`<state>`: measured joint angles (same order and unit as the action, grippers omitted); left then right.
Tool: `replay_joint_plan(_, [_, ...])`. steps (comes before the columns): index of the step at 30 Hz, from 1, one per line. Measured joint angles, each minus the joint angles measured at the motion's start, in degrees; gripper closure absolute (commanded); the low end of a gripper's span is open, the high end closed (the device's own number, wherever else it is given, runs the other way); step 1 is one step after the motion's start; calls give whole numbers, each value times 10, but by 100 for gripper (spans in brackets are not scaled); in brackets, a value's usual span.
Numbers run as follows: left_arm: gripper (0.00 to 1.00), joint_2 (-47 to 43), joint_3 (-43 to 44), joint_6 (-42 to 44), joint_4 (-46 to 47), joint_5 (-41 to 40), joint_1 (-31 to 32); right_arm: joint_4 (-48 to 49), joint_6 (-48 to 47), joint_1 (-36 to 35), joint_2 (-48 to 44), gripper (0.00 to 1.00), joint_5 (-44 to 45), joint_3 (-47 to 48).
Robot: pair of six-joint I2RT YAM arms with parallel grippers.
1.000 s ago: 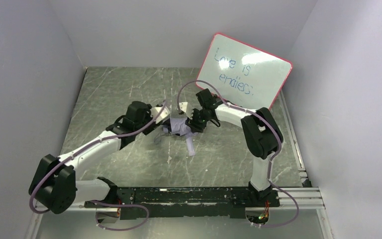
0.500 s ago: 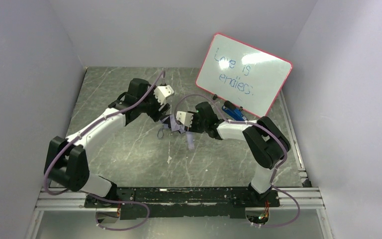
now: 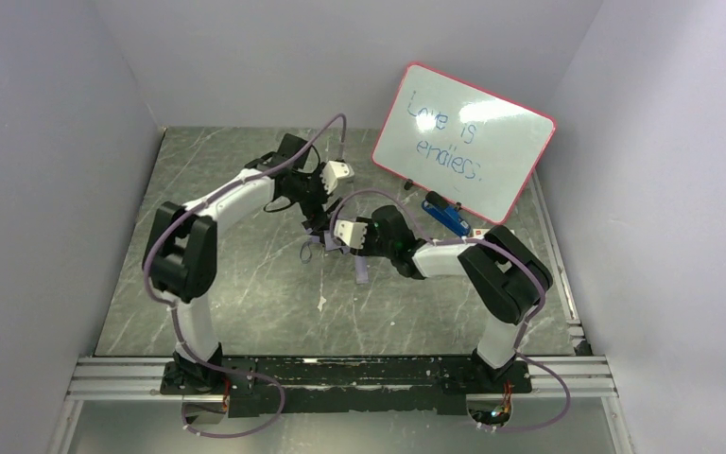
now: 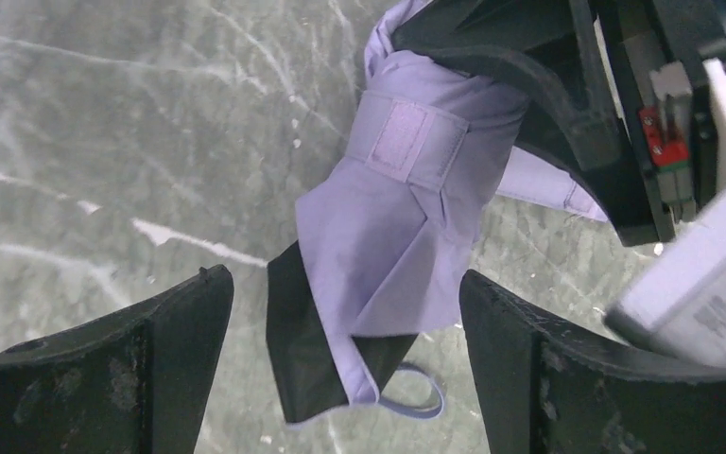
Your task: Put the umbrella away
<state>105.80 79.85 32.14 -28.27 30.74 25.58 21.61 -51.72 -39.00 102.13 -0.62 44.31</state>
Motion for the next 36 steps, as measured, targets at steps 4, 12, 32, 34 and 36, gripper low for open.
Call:
replay_joint_plan(4, [6, 71, 71, 50, -66, 43, 0, 2, 0, -2, 0, 80, 5, -1])
replay_joint_plan(12, [5, 126, 97, 108, -123, 61, -3, 4, -2, -6, 0, 80, 13, -3])
replay_joint_plan(32, [15, 169, 99, 129, -120, 64, 37, 13, -5, -11, 0, 79, 23, -10])
replay_joint_plan(34, [16, 169, 98, 131, -118, 58, 42, 16, -3, -11, 0, 79, 26, -11])
replay_joint_plan(36, [20, 169, 98, 131, -117, 59, 42, 21, -2, -12, 0, 79, 27, -14])
